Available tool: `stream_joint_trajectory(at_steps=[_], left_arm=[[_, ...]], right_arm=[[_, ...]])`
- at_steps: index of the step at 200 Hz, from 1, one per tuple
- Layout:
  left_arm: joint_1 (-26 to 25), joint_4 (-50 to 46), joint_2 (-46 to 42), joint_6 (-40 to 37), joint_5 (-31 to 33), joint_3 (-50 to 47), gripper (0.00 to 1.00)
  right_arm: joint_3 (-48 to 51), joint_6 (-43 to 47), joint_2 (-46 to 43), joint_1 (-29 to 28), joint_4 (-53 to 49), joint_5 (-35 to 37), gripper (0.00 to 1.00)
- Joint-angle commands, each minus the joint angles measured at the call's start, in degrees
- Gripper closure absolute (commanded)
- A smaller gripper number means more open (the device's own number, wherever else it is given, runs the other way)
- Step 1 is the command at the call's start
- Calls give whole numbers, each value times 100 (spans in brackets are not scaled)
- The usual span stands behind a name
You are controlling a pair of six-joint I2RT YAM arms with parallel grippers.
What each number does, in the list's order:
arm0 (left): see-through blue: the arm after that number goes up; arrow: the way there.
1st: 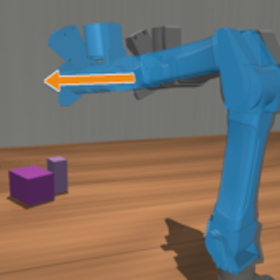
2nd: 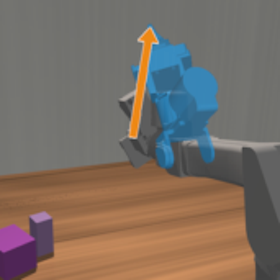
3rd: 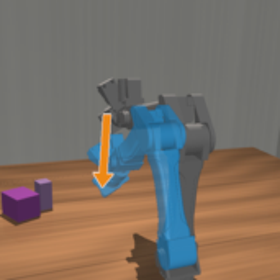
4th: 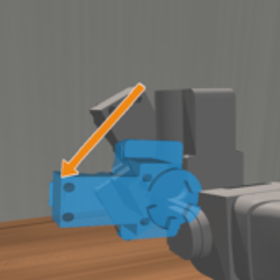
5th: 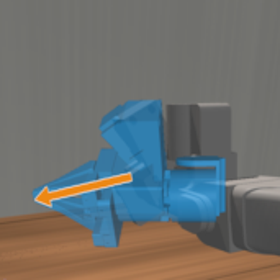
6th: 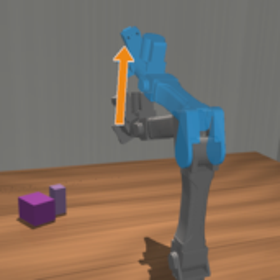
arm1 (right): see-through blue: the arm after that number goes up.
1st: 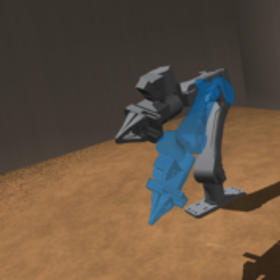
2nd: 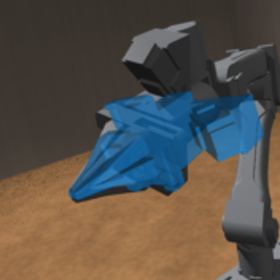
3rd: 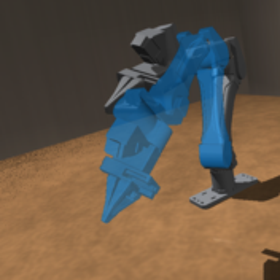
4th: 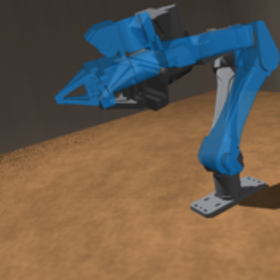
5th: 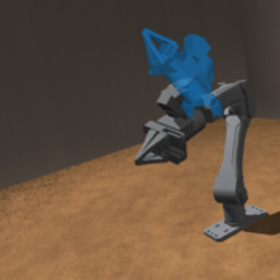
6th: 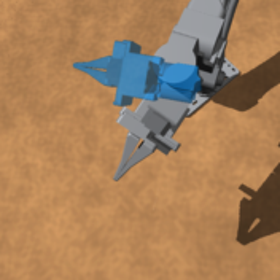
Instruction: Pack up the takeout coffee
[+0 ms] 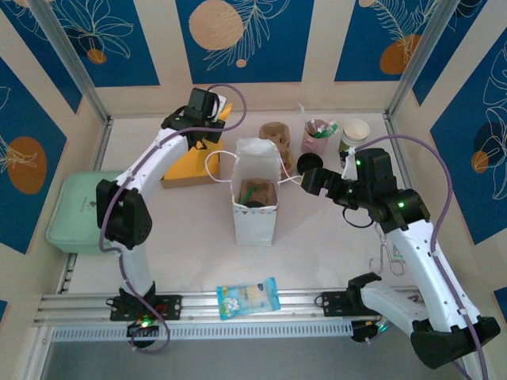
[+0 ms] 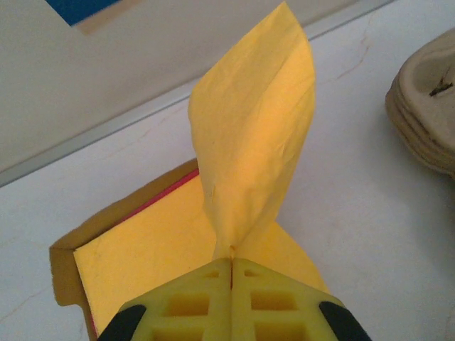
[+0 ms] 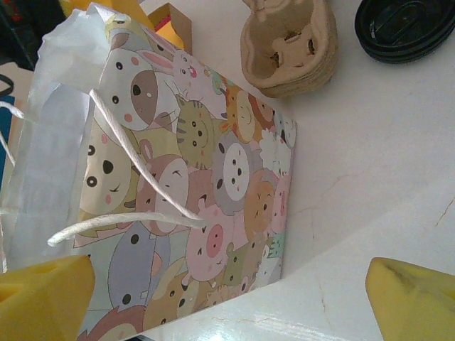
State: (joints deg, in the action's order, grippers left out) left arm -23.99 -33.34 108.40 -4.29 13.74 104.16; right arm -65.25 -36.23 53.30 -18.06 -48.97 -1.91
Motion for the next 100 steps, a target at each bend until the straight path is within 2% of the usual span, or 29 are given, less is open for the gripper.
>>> stream_joint_trajectory(at_steps=[1,100], left_arm=[[60,130,-333,173,-207,-62,100],[69,256,-1106,339,-480,-135,100]], right_arm=[[-86,-25,-92,-39,-86,33,2],[-40,-33,-160,-39,-70,17,2]])
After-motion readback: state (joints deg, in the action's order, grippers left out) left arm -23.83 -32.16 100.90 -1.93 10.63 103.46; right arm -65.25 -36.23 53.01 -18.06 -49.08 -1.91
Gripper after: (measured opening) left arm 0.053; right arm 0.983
